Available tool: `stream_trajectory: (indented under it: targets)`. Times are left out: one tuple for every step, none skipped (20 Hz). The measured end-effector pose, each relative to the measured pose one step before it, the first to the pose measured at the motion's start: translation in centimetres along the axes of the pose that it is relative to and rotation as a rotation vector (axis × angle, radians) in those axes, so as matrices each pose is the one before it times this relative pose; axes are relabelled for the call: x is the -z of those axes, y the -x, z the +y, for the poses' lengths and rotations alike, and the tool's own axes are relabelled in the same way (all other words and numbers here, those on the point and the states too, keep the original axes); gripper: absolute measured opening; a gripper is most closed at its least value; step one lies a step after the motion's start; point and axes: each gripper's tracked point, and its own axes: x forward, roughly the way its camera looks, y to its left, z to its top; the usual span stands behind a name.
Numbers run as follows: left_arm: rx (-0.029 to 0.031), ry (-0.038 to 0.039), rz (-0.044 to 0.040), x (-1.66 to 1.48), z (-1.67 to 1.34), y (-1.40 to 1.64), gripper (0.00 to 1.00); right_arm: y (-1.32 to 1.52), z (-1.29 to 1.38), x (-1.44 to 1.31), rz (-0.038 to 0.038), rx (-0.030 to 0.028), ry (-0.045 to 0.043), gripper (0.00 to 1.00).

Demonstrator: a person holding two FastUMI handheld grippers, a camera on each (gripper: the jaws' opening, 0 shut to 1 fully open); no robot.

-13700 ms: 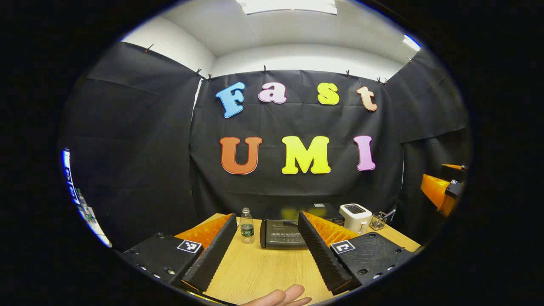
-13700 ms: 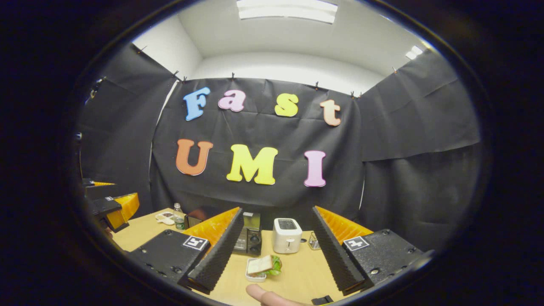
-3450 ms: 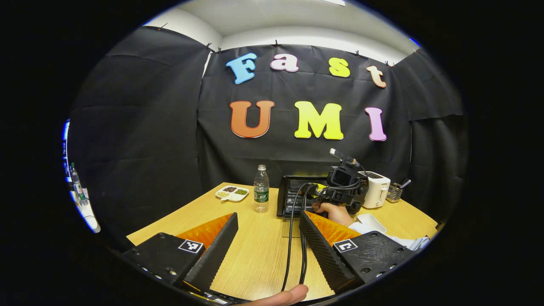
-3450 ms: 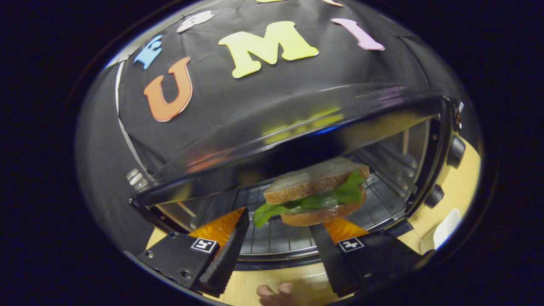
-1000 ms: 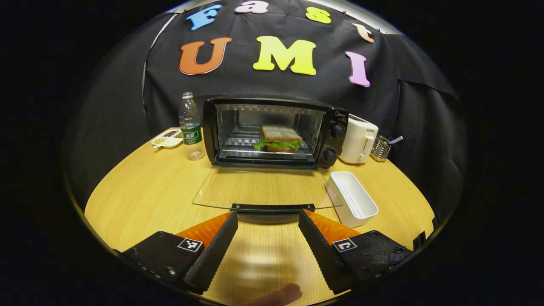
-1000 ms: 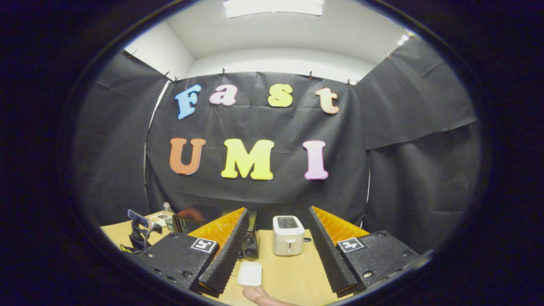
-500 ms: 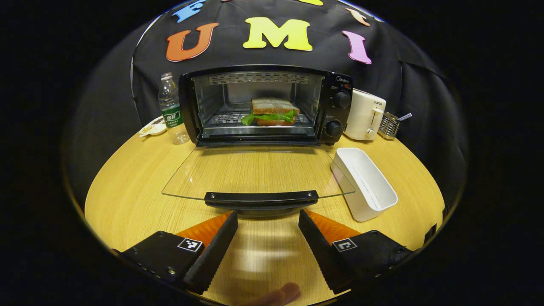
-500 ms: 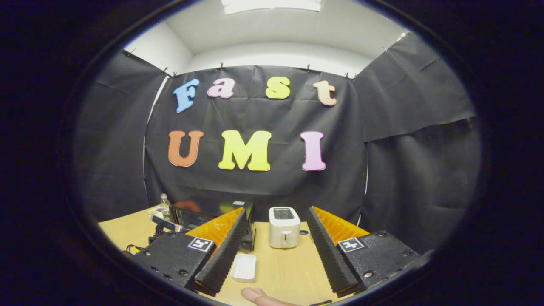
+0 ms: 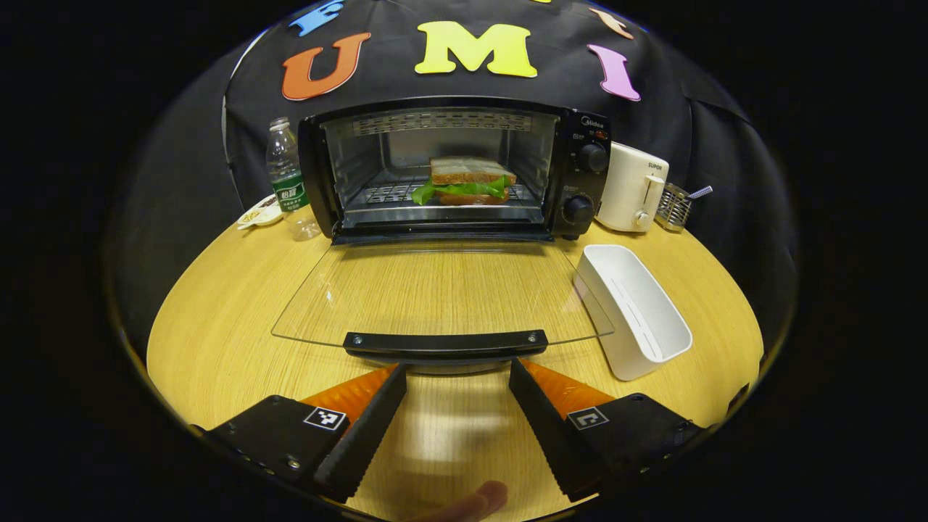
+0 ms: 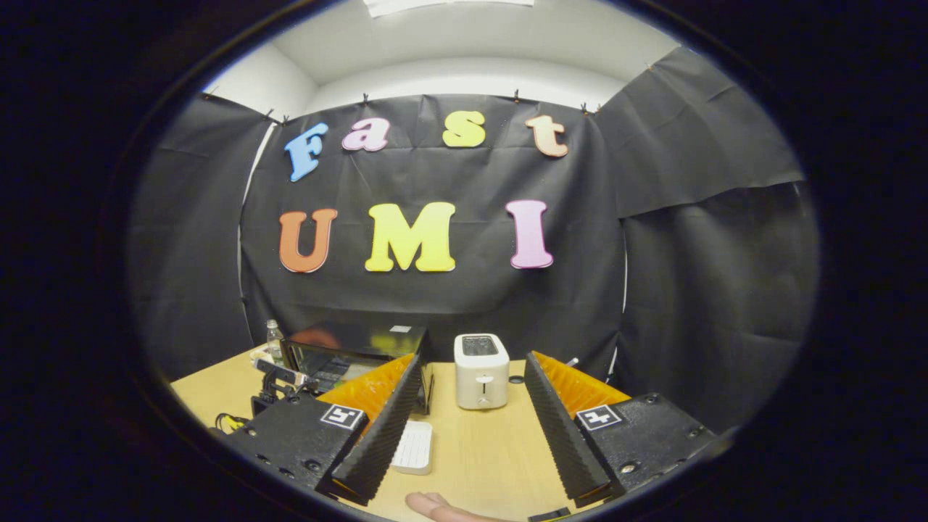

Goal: Open the electric oven with the left hand, put the food in, and close the electric oven.

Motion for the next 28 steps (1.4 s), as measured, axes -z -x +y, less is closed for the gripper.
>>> stream_trajectory:
  targets:
    - [-0.00063, 0.00103, -0.00302, -0.151, -0.07, 0.113, 0.95, -0.069, 0.056, 0.161, 0.00422, -0.00352, -0.00341, 0.92]
    - [-0.00169, -0.00143, -0.00791, -0.189, 0.035, 0.146, 0.95, -0.06, -0.071, 0.1, 0.00275, -0.00058, -0.00059, 0.92]
    - [-0.00308, -0.00067, -0.00653, -0.224, -0.021, 0.132, 0.95, -0.071, -0.07, 0.018, 0.00174, 0.00359, 0.00016, 0.92]
    - [-0.00383, -0.00083, -0.00432, -0.229, 0.008, 0.206, 0.94, -0.077, -0.122, 0.136, 0.00234, 0.00454, 0.00028, 0.92]
    - [-0.0038, -0.00227, -0.00338, -0.19, -0.056, 0.118, 0.95, 0.03, -0.06, 0.05, 0.00193, 0.00129, 0.00009, 0.92]
    - [-0.00393, -0.00173, -0.00365, -0.285, 0.023, 0.165, 0.94, -0.021, 0.048, 0.096, 0.00138, 0.00016, 0.00008, 0.92]
    - [-0.0047, -0.00151, -0.00679, -0.248, 0.047, 0.094, 0.94, 0.039, -0.056, 0.11, 0.00277, 0.00163, -0.00031, 0.92]
    - [-0.00656, -0.00507, -0.01029, -0.336, 0.08, 0.185, 0.94, 0.007, -0.092, 0.131, 0.0021, 0.00254, -0.00063, 0.92]
    - [-0.00839, -0.00963, -0.01397, -0.465, 0.141, 0.175, 0.94, 0.014, -0.074, 0.035, 0.00173, 0.00109, -0.00071, 0.92]
    - [-0.00644, -0.02201, -0.04424, -1.198, 0.072, -0.096, 0.94, 0.043, -0.023, 0.145, 0.00294, 0.0014, -0.00099, 0.92]
    - [0.00429, 0.00394, 0.00464, 0.059, 0.013, 0.093, 0.96, -0.025, -0.08, 0.095, 0.00393, 0.00249, -0.00144, 0.92]
    - [0.00177, 0.0103, 0.01262, 0.11, -0.008, 0.021, 0.95, 0.003, 0.057, 0.117, 0.00359, -0.00112, -0.00001, 0.92]
    - [0.00103, 0.00182, 0.01065, -0.09, -0.034, 0.162, 0.95, 0.077, 0.047, 0.015, -0.00098, -0.0036, 0.00089, 0.92]
    - [-0.00035, -0.00279, 0.00277, -0.132, 0.009, -0.006, 0.95, 0.023, 0.006, 0.004, 0.00048, 0.00031, 0.0013, 0.92]
    - [-0.00056, 0.00051, -0.00357, -0.138, 0.046, 0.028, 0.95, -0.024, -0.039, 0.085, 0.00096, 0.00216, 0.00058, 0.92]
    - [-0.00016, -0.00092, -0.00877, -0.292, 0.022, 0.072, 0.95, -0.017, -0.043, 0.047, 0.00217, 0.00216, -0.00074, 0.92]
    - [-0.00004, -0.00321, -0.00944, -0.294, -0.027, 0.179, 0.95, 0.029, -0.038, 0.028, 0.00138, 0.00113, 0.0, 0.92]
    - [-0.00024, -0.00131, -0.0099, -0.368, -0.002, 0.114, 0.95, -0.012, -0.013, 0.021, 0.00022, 0.00097, -0.0013, 0.92]
    - [0.0004, -0.00039, -0.00787, -0.323, -0.077, 0.102, 0.95, 0.004, 0.012, 0.001, 0.00095, 0.00009, -0.00283, 0.92]
    - [-0.00032, 0.00173, -0.00952, -0.385, 0.023, 0.046, 0.95, 0.014, 0.108, 0.079, 0.0017, -0.00154, -0.00298, 0.92]
    - [-0.00056, 0.00164, -0.01479, -0.549, 0.111, 0.149, 0.95, 0.013, 0.062, 0.08, 0.00253, -0.00073, -0.00164, 0.92]
    - [-0.00117, 0.00158, -0.01914, -0.623, 0.028, 0.153, 0.95, 0.027, 0.03, 0.168, 0.00284, 0.00088, -0.0005, 0.92]
    - [-0.00208, -0.00081, -0.02493, -0.703, 0.109, 0.031, 0.95, 0.001, -0.094, 0.054, 0.00263, 0.00199, 0.00115, 0.92]
    - [-0.00114, 0.00199, -0.02321, -0.725, 0.074, 0.001, 0.95, 0.015, -0.041, 0.034, 0.00125, 0.00276, 0.00103, 0.92]
    - [-0.00042, 0.00241, -0.01315, -0.494, 0.071, -0.003, 0.95, 0.042, -0.061, -0.018, -0.00163, 0.00039, -0.00021, 0.92]
    - [-0.00089, -0.00143, -0.00963, -0.502, 0.048, -0.04, 0.95, -0.09, -0.004, 0.078, 0.00245, 0.00037, 0.00117, 0.92]
    - [-0.00092, -0.00201, -0.00467, -0.442, 0.013, -0.002, 0.95, -0.061, -0.087, 0.229, 0.00599, 0.00244, 0.00072, 0.92]
    - [-0.00113, -0.00303, -0.01208, -0.584, 0.017, 0.059, 0.95, -0.114, -0.169, 0.23, 0.00555, 0.00286, -0.00016, 0.92]
